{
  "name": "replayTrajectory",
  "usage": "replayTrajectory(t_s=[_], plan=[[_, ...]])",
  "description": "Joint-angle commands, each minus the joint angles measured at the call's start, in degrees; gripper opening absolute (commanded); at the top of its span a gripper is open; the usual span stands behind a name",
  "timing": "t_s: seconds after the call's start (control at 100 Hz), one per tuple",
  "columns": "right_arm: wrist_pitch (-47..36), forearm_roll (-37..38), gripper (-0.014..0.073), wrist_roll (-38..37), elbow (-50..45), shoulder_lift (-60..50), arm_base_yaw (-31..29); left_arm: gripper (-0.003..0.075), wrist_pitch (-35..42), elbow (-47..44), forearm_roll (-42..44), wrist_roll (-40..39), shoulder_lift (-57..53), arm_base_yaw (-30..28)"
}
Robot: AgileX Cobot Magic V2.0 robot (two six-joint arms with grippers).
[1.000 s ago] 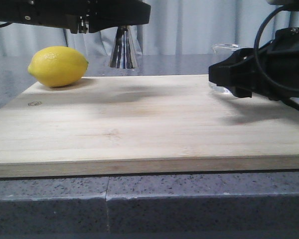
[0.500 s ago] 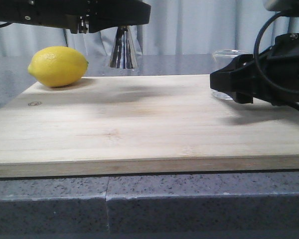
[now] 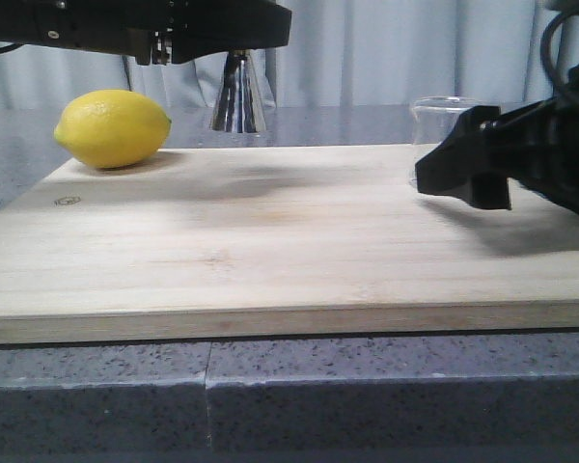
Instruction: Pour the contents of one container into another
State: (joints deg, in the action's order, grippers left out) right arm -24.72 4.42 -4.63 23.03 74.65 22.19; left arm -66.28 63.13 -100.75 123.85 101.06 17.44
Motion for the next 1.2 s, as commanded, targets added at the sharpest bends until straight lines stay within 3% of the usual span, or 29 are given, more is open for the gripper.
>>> replayTrajectory(t_s=[0.0,0.24,0.45,0.74,1.19], plan=[[6.7,0.4,0.0597,-2.6,1.1,-6.7,-0.5,0.0178,-5.7,1.6,-5.3,-0.4,-2.9,0.5],[34.7,0.4,0.0596,-2.6,6.1,-21.0,-0.5,0.0178,-5.7,1.6,-5.3,-0.4,-2.9,0.5],[48.8,1.3,0.0596,-2.4,10.8,-29.3,-0.5,0.0178,-5.7,1.6,-5.3,-0.4,-2.9,0.5],[52.6,2.9,0.0596,-2.4,10.9,-37.2,-0.5,0.0178,-5.7,1.6,-5.3,-0.4,-2.9,0.5],[52.6,3.5,0.0596,-2.4,10.9,-37.9,-0.5,0.0178,-5.7,1.6,-5.3,-0.4,-2.9,0.5]])
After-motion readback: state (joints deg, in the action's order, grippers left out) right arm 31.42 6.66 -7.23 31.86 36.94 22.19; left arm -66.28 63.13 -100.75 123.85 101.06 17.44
